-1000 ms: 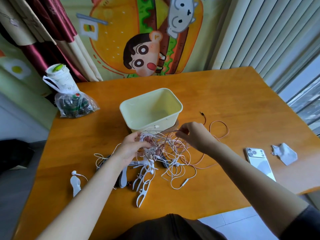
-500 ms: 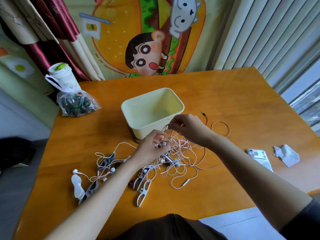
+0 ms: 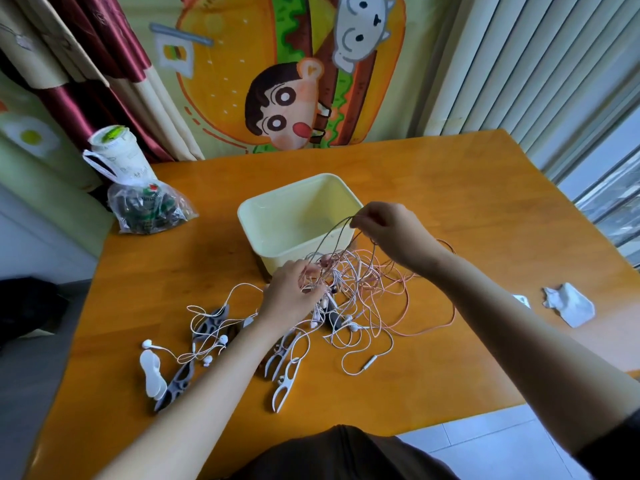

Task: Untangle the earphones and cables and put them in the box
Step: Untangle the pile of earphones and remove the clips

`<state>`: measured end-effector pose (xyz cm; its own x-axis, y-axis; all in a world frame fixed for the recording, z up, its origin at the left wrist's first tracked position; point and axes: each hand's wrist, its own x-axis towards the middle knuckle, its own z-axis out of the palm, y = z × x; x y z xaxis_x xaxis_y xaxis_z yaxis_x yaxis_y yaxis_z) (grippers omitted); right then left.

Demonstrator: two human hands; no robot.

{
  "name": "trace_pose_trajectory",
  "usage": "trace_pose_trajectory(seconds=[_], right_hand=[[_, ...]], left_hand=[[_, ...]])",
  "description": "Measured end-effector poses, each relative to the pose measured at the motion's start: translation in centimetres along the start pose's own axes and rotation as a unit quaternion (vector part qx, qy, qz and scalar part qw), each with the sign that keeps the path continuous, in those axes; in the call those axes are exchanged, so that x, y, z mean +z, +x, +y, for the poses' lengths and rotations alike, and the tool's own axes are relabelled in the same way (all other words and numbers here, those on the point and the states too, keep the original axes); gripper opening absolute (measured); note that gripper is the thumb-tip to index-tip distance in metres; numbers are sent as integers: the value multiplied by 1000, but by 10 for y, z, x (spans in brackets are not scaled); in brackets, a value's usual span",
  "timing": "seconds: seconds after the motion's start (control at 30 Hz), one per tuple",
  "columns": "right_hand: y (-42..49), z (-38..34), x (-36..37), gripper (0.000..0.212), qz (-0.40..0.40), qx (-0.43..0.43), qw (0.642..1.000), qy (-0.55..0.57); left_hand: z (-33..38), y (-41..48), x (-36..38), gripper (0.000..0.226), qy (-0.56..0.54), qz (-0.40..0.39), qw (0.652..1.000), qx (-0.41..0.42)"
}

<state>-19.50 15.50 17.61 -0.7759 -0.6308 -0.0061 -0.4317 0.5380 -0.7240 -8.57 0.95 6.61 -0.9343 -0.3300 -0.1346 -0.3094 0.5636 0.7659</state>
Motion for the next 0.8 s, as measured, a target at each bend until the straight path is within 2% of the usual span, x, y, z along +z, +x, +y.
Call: trace_pose_trajectory(seconds=[0.07, 0.2, 0.33, 0.43, 0.6, 0.7, 0.8], right_hand=[[-2, -7, 5, 16, -27, -16, 1000, -4], [-5, -15, 7, 16, -31, -34, 999, -8], [1, -1, -8, 15, 44, 10, 999, -21], [5, 13, -10, 17, 63, 44, 996, -44], [2, 25, 0, 21, 67, 71, 990, -101], [2, 28, 1, 22, 50, 86, 985, -140], [2, 22, 3, 23, 41, 67, 987, -143]], left_hand=[[11, 4, 4, 28, 3, 1, 1000, 4], [19, 11, 10, 14, 26, 50, 998, 23], [13, 9, 2, 16, -69, 14, 997, 37], [14, 6, -11, 17, -168, 23, 985, 23], [19, 2, -26, 18, -217, 10, 976, -22], [28, -3, -31, 27, -220, 12, 975, -26], [33, -6, -30, 30, -218, 6, 975, -27]])
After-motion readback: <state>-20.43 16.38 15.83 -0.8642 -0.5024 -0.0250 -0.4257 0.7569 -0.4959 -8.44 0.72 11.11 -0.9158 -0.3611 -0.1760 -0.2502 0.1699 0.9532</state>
